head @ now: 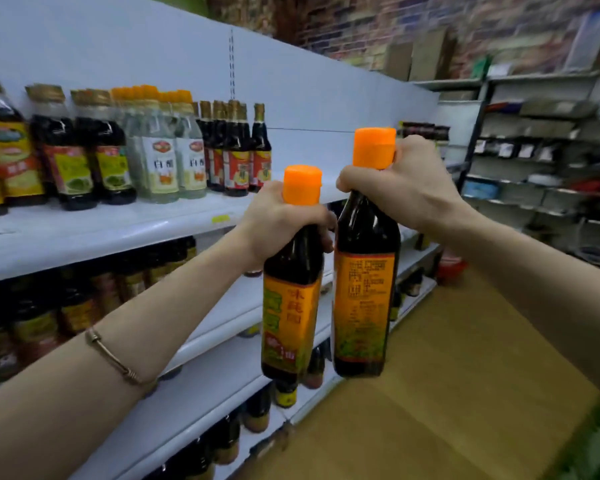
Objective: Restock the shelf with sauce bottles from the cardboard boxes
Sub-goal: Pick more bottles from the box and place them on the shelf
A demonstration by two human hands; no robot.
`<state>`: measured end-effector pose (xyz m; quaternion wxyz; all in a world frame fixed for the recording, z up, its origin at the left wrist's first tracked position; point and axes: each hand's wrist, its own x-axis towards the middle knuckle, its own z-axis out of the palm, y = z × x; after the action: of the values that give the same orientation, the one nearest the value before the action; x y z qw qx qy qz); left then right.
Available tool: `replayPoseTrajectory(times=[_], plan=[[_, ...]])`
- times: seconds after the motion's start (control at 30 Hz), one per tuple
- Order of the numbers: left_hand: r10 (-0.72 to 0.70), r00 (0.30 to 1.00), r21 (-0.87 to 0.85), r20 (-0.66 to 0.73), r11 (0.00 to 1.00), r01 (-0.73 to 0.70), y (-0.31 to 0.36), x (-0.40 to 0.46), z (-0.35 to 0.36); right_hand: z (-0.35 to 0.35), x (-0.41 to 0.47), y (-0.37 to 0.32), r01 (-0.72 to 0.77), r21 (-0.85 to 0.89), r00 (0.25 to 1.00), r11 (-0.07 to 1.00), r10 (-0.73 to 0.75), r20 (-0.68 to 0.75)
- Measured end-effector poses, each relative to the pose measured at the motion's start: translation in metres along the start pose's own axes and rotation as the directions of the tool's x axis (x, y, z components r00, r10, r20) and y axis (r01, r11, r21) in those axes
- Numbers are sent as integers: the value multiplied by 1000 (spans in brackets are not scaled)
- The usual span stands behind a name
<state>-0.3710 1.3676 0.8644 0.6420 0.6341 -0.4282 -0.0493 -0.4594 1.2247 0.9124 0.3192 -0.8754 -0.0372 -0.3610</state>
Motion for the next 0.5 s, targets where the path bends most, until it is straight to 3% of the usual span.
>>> replayPoseTrajectory(times=[0.5], plan=[[-31,999,11,27,999,30,-63,204,94,-68,123,187,-44,-11,995,999,43,-88]])
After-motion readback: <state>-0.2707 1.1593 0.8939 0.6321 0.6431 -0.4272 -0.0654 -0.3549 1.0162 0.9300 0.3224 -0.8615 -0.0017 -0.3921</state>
